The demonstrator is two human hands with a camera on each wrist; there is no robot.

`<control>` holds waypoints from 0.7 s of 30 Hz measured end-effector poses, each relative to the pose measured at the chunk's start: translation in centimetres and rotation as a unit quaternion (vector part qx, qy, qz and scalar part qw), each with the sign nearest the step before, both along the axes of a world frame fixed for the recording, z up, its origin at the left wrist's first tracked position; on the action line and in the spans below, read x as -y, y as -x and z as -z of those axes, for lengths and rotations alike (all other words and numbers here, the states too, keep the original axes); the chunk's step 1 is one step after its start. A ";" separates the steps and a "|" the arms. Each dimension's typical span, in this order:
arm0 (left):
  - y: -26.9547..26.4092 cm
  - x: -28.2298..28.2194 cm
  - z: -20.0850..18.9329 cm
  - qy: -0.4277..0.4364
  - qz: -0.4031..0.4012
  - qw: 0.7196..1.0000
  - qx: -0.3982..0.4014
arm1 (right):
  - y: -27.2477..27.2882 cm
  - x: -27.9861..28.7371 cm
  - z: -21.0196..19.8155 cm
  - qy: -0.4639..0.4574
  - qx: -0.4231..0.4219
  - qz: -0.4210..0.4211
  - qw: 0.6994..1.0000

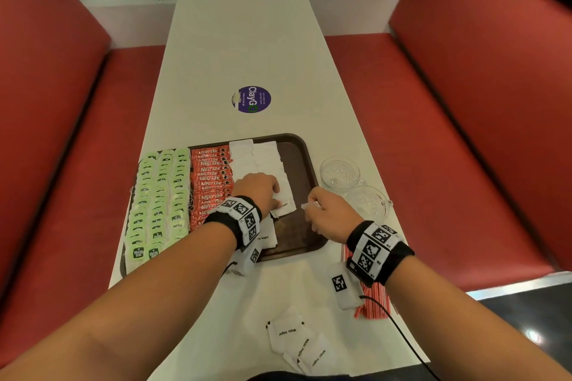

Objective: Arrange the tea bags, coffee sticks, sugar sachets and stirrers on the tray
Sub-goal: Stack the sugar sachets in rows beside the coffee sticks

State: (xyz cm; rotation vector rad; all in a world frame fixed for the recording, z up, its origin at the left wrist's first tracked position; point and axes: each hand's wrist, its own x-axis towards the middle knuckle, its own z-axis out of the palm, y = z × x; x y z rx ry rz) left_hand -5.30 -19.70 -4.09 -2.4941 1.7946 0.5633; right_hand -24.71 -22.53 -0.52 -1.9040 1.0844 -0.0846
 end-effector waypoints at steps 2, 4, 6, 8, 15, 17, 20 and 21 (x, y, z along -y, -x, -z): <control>0.4 0.0 0.0 0.020 0.014 1.000 -0.005 | 0.1 0.2 -0.1 -0.008 0.004 -0.007 1.000; 0.8 0.0 0.0 0.015 0.039 0.999 -0.007 | 0.1 0.4 -0.4 -0.002 0.007 -0.012 1.000; 1.0 0.0 -0.1 -0.006 0.055 0.998 0.004 | 0.1 0.6 -0.6 0.011 0.010 -0.013 1.000; 0.8 0.0 -0.2 -0.017 0.055 0.998 0.001 | 0.1 0.7 -0.6 0.025 0.013 -0.021 0.999; 0.3 -1.5 -2.9 0.084 0.014 0.975 -0.208 | -0.2 1.6 -0.2 0.032 0.054 -0.002 0.998; 0.3 -2.5 -3.7 0.108 -0.008 0.956 -0.274 | -0.4 1.6 -0.2 0.008 0.068 0.021 0.997; 0.2 -3.1 -3.8 0.100 0.015 0.958 -0.268 | -0.9 1.3 -0.4 -0.016 0.067 0.022 0.997; 0.1 -3.1 -3.7 0.098 0.017 0.962 -0.253 | -1.0 1.4 -0.2 -0.015 0.055 0.018 0.998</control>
